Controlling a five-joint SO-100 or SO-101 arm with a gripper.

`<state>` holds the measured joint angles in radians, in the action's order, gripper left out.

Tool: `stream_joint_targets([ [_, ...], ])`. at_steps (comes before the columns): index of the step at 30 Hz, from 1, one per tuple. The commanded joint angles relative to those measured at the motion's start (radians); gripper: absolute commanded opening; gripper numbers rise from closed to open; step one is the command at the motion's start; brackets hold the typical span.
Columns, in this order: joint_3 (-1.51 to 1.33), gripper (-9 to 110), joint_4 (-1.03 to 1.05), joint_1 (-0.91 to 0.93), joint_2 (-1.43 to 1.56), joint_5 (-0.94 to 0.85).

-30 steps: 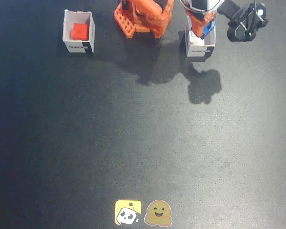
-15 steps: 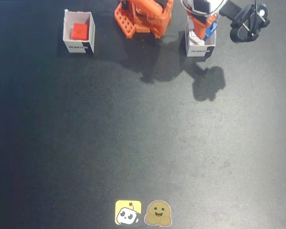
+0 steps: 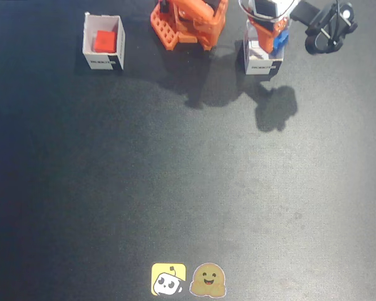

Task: Put the red cube in the right box and the blue cube in the left box.

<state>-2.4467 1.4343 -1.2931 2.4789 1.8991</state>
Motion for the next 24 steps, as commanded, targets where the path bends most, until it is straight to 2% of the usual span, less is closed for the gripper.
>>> stream_joint_targets([
  [1, -0.002, 18, -0.015, -0.009, 0.040, -0.008],
  [5, -0.020, 17, -0.015, -0.009, 0.064, -0.008],
  [11, -0.018, 9, -0.005, 0.009, 0.066, -0.008],
  [24, 0.126, 2, 0.008, 0.187, -0.089, -0.156],
])
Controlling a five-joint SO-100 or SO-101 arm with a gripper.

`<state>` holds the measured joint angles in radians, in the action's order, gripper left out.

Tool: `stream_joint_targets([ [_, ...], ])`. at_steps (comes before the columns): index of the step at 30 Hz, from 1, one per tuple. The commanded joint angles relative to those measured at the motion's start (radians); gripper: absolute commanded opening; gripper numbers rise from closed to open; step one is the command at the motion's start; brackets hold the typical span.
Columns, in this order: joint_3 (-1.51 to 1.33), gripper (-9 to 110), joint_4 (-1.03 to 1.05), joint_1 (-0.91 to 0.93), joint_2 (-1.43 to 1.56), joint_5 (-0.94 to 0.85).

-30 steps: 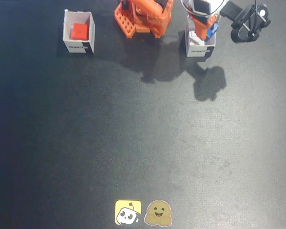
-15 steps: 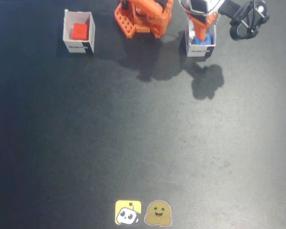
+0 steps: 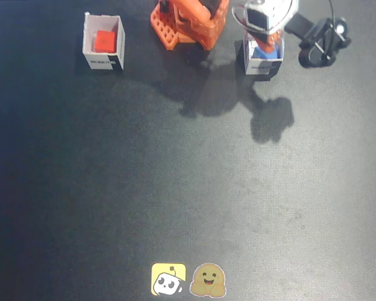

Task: Put the red cube in the right box and the blue cube in the left box.

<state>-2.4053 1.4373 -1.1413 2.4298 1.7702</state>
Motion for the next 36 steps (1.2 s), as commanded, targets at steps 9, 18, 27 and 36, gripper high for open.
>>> stream_joint_targets([
  [9, 0.172, 0, -0.003, 0.210, -0.156, -0.069],
  [18, 0.158, 0, -0.014, 0.554, -0.133, -0.178],
  [27, 0.127, 0, -0.066, 0.876, -0.126, -0.255],
  [36, 0.029, 0, -0.101, 1.081, 0.011, -0.344],
])
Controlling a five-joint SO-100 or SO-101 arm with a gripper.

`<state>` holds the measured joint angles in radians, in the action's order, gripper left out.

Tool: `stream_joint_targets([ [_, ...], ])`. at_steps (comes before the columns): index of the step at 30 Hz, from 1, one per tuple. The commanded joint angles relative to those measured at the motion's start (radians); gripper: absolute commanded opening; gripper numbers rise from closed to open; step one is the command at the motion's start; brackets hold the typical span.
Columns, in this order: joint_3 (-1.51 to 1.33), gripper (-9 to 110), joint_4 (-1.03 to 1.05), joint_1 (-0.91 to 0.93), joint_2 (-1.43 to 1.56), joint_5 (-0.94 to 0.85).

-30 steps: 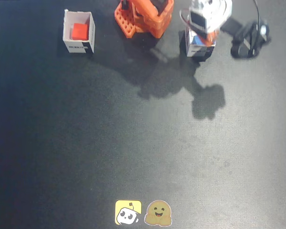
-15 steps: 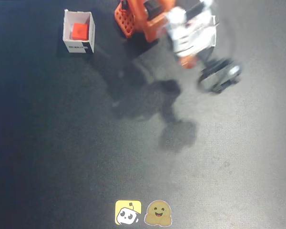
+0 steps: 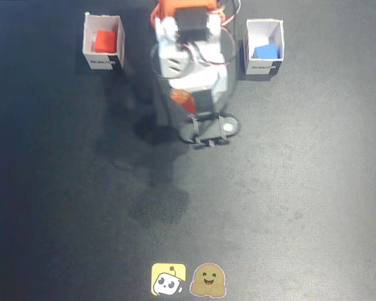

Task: Put the red cube in the right box and the blue cube in the left box.

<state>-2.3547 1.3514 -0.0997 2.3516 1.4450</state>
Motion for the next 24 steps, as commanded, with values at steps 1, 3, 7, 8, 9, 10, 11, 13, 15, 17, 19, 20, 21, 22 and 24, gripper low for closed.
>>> stream_joint_targets([
  [1, -0.037, 0, -0.021, 0.044, 0.118, -0.023],
  [3, -0.067, 0, -0.032, 0.051, 0.135, -0.020],
  [7, -0.107, 0, -0.064, 0.051, 0.147, -0.026],
  [8, -0.121, 0, -0.069, 0.051, 0.160, -0.031],
  [9, -0.137, 0, -0.077, 0.049, 0.164, -0.031],
  [10, -0.152, 0, -0.084, 0.048, 0.175, -0.034],
  [11, -0.167, 0, -0.094, 0.048, 0.190, -0.040],
  [13, -0.201, 0, -0.101, 0.048, 0.222, -0.040],
  [15, -0.247, 0, -0.110, 0.044, 0.275, -0.040],
  [17, -0.304, 0, -0.114, 0.043, 0.354, -0.038],
  [19, -0.357, 0, -0.104, 0.041, 0.454, -0.037],
  [20, -0.367, 0, -0.098, 0.040, 0.482, -0.038],
  [21, -0.367, 0, -0.094, 0.040, 0.489, -0.037],
  [22, -0.368, 0, -0.095, 0.040, 0.491, -0.037],
  [24, -0.397, 0, -0.106, 0.040, 0.512, -0.037],
])
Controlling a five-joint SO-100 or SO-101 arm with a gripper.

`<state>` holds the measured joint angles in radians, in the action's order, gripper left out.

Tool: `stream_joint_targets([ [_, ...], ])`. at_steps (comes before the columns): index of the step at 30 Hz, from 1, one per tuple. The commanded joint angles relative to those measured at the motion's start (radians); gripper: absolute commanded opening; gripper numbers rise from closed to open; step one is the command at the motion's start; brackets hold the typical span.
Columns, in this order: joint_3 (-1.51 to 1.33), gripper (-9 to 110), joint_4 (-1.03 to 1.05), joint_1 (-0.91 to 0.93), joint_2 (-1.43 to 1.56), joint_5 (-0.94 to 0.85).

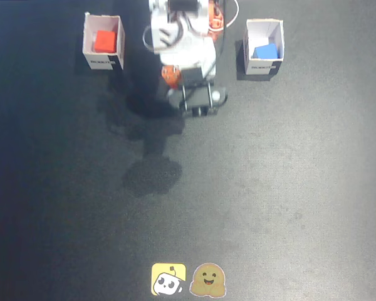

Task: Put the red cube in the right box and the blue cube in the left box.

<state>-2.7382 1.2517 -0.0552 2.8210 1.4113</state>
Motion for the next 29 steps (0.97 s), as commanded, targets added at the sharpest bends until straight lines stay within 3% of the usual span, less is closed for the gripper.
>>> stream_joint_targets([
  [1, -0.035, 0, -0.005, -0.006, 0.083, -0.003],
  [6, -0.115, 0, 0.015, 0.005, 0.265, -0.058],
  [29, -0.135, 0, 0.008, 0.021, 0.272, -0.058],
])
